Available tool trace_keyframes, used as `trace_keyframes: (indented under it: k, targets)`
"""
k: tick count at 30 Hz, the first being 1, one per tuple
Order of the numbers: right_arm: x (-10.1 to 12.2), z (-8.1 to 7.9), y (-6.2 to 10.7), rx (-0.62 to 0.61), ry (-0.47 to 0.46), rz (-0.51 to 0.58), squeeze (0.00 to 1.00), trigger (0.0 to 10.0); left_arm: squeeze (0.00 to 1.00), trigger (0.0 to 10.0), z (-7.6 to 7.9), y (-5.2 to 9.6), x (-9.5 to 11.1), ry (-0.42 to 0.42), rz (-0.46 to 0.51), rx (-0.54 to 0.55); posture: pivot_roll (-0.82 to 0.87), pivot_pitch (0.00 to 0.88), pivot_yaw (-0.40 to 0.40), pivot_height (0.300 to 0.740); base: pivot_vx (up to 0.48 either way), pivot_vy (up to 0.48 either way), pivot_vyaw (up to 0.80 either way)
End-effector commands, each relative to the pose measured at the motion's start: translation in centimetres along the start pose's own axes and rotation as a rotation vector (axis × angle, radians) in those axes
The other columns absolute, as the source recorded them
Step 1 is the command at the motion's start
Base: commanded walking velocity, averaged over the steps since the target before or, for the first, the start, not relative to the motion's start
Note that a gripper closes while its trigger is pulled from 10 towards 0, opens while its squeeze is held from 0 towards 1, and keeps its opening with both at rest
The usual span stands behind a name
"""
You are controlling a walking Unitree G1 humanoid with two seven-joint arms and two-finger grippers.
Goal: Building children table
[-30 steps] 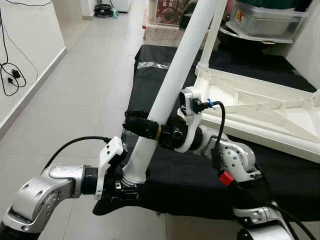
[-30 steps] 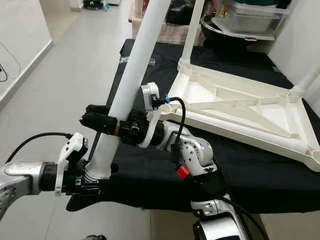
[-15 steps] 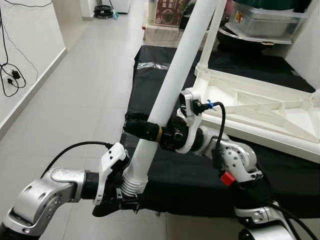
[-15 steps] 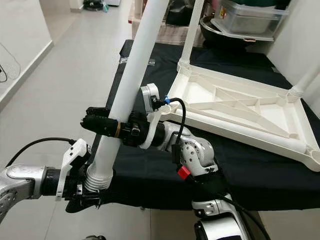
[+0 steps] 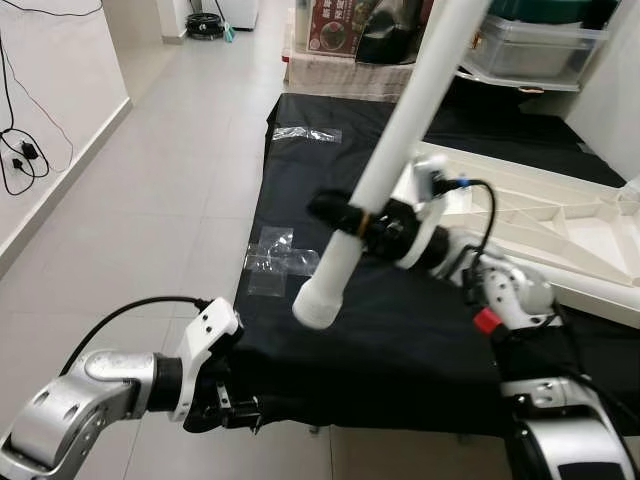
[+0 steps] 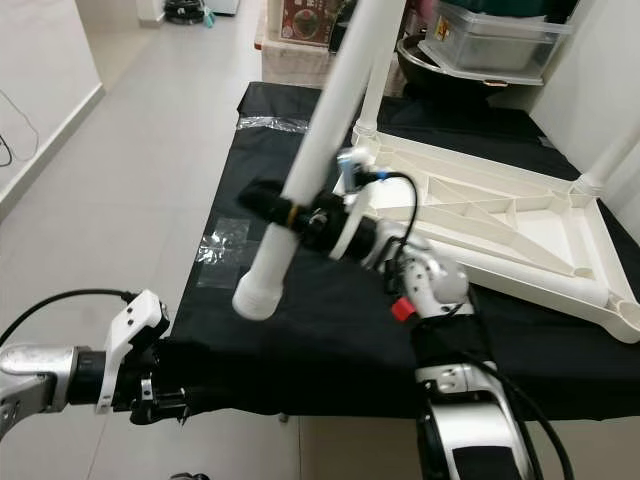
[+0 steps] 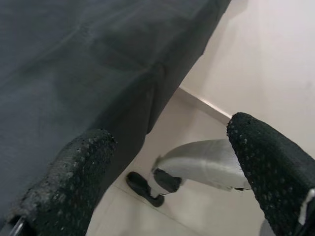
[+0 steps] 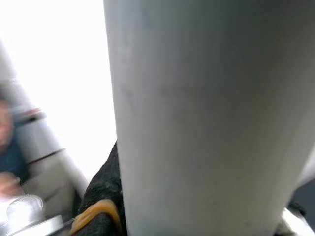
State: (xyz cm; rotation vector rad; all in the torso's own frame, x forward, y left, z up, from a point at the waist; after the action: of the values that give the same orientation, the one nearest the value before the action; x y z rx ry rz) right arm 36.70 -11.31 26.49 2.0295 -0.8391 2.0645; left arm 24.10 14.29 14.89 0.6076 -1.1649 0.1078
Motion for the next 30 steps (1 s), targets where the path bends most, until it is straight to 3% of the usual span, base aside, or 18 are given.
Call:
trace_keyframes:
  k: [1, 2, 3, 4, 6, 7, 8, 9, 11, 14, 15, 17, 18, 20, 24, 30]
  targets:
    - [1.4, 2.6, 0.3, -0.212, 0.047, 0.039, 0.0, 0.0, 0.0, 10.0, 0.3, -0.4, -0.3, -0.018, 0.017, 0.024, 0.09, 0.123, -0.077, 0.74, 0.0, 0.0, 0.0]
    - [1.9, 3.8, 0.3, -0.324, 0.058, 0.052, 0.0, 0.0, 0.0, 10.0, 0.4, -0.7, -0.3, -0.026, 0.039, 0.035, 0.09, 0.123, -0.077, 0.74, 0.0, 0.0, 0.0]
    - [1.9, 3.8, 0.3, -0.324, 0.058, 0.052, 0.0, 0.0, 0.0, 10.0, 0.4, -0.7, -0.3, -0.026, 0.039, 0.035, 0.09, 0.123, -0.077, 0.74, 0.0, 0.0, 0.0]
    - [2.4, 5.3, 0.4, -0.479, 0.1, 0.052, 0.0, 0.0, 0.0, 10.0, 0.9, -1.2, 0.5, -0.014, 0.121, 0.04, 0.09, 0.127, -0.076, 0.74, 0.0, 0.0, 0.0]
    - [2.8, 6.6, 0.6, -0.659, 0.168, 0.042, 0.0, 0.0, 0.0, 10.0, 1.2, -2.1, 1.8, -0.004, 0.241, 0.094, 0.09, 0.131, -0.081, 0.74, 0.0, 0.0, 0.0]
    - [2.8, 6.6, 0.6, -0.659, 0.168, 0.042, 0.0, 0.0, 0.0, 10.0, 1.2, -2.1, 1.8, -0.004, 0.241, 0.094, 0.09, 0.131, -0.081, 0.74, 0.0, 0.0, 0.0]
    - [3.0, 6.9, 0.5, -0.741, 0.267, 0.026, 0.0, 0.0, 0.0, 10.0, 1.0, -2.6, 2.6, -0.01, 0.314, 0.164, 0.09, 0.135, -0.081, 0.74, 0.0, 0.0, 0.0]
    - [3.0, 6.9, 0.5, -0.741, 0.267, 0.026, 0.0, 0.0, 0.0, 10.0, 1.0, -2.6, 2.6, -0.01, 0.314, 0.164, 0.09, 0.135, -0.081, 0.74, 0.0, 0.0, 0.0]
    - [3.4, 7.1, 0.3, -0.863, 0.378, 0.042, 0.0, 0.0, 0.0, 10.0, 1.2, -3.4, 3.7, -0.007, 0.409, 0.246, 0.09, 0.144, -0.087, 0.74, 0.0, 0.0, 0.0]
    - [3.6, 7.1, 0.2, -0.888, 0.399, 0.053, 0.0, 0.0, 0.0, 10.0, 1.4, -3.6, 4.1, -0.007, 0.43, 0.255, 0.09, 0.144, -0.087, 0.74, 0.0, 0.0, 0.0]
    - [3.6, 7.3, 0.2, -0.946, 0.444, 0.046, 0.0, 0.0, 0.0, 10.0, 1.5, -3.8, 4.4, 0.001, 0.464, 0.279, 0.09, 0.153, -0.088, 0.74, 0.0, 0.0, 0.0]
    - [3.9, 7.5, 0.2, -1.09, 0.635, -0.002, 0.0, 0.0, 0.0, 10.0, 1.7, -4.3, 5.2, -0.026, 0.517, 0.362, 0.09, 0.175, -0.099, 0.74, 0.0, 0.0, 0.0]
    - [3.9, 7.5, 0.2, -1.09, 0.635, -0.002, 0.0, 0.0, 0.0, 10.0, 1.7, -4.3, 5.2, -0.026, 0.517, 0.362, 0.09, 0.175, -0.099, 0.74, 0.0, 0.0, 0.0]
    - [4.4, 7.6, 0.2, -1.187, 0.73, 0.002, 0.0, 0.0, 0.0, 10.0, 2.2, -4.7, 5.4, -0.04, 0.538, 0.4, 0.1, 0.189, -0.106, 0.74, 0.0, 0.0, 0.0]
    - [4.6, 7.6, 0.1, -1.225, 0.749, 0.013, 0.0, 0.0, 0.0, 10.0, 2.8, -5.0, 5.3, -0.03, 0.544, 0.397, 0.1, 0.201, -0.107, 0.74, 0.0, 0.0, 0.0]
    - [6.2, 6.5, -2.6, -1.222, 0.757, 0.109, 0.0, 0.0, 0.0, 10.0, 6.5, -6.6, 4.7, -0.03, 0.541, 0.344, 0.12, 0.249, -0.119, 0.74, 0.0, 0.0, 0.0]
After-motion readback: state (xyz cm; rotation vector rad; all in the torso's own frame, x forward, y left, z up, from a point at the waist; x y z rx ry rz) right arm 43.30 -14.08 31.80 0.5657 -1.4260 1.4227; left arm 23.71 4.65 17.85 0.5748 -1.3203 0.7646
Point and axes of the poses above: a point about 5 cm out from each wrist's last joint towards the gripper, its own y axis pointing back from the gripper into the wrist, its own x axis along the axis of the wrist's last joint, z = x × y, the point moved 2 cm from there along -y, pointing out of the wrist towards the gripper, and after that the axes turned 10 degrees about y, right-handed, at the moved point
